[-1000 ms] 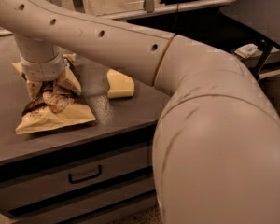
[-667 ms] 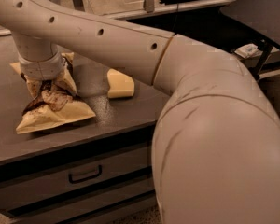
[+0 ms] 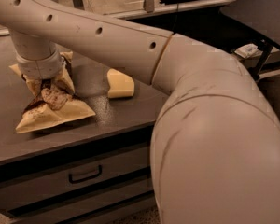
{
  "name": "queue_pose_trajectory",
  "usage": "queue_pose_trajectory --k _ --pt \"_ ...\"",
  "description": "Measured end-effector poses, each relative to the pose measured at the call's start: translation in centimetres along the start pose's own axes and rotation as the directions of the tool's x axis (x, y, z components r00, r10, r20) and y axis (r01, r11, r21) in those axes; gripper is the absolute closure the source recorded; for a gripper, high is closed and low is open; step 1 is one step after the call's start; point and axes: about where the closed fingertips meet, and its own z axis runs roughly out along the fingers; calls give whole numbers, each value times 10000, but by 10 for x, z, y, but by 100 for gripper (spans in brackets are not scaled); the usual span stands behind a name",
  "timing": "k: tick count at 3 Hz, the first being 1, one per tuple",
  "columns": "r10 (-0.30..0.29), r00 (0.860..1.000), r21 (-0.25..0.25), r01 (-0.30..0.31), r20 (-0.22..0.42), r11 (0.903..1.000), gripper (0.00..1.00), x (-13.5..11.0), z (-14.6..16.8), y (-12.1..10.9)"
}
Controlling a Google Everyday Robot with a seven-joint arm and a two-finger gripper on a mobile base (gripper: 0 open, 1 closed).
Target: Pick brown chip bag
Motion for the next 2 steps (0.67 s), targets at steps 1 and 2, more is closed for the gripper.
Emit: queue_pose_trajectory --k 1,2 --pt "1 10000 2 -1 0 10000 100 0 0 0" --pt "2 10000 5 -2 0 10000 100 0 -1 0"
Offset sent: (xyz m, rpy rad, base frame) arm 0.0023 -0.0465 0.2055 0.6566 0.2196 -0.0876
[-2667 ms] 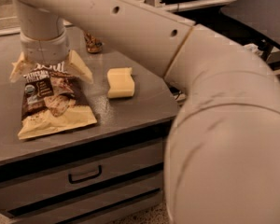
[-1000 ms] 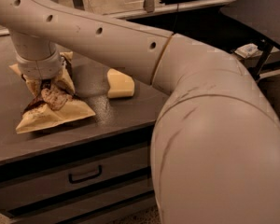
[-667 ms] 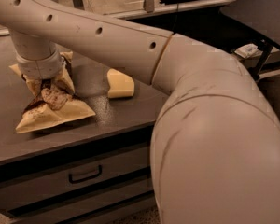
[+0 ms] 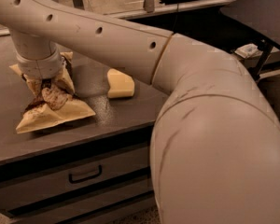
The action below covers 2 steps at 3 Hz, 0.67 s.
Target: Pick brown chip bag
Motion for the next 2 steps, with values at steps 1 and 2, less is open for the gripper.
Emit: queue_pose_trajectory --k 1,2 --pt "0 10000 2 0 0 10000 100 0 0 0" --pt "0 10000 2 0 0 10000 100 1 -3 0"
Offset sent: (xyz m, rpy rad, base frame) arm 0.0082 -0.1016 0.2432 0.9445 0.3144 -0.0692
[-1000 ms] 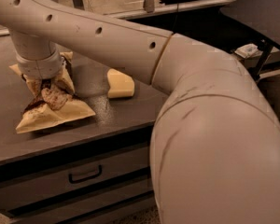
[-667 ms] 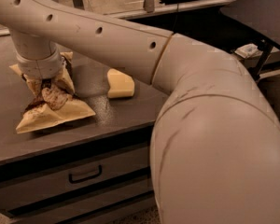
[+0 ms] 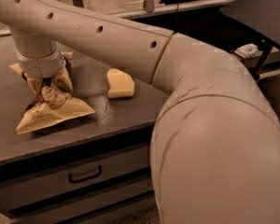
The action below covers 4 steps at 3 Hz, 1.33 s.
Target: Pick brown chip bag
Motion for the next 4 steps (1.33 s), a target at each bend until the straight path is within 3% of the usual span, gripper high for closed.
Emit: queue_pose_trajectory --k 1,2,3,4 --pt "-581 9983 -236 581 -24 9980 100 1 -3 -10" --pt "-1240 9885 -474 1203 -864 9916 100 -1 -33 -19" --pt "-1815 9621 -479 1753 -2034 9833 100 -9 -87 -28" --pt "-1867 9539 -419 1820 -2350 9824 100 -12 -104 -30"
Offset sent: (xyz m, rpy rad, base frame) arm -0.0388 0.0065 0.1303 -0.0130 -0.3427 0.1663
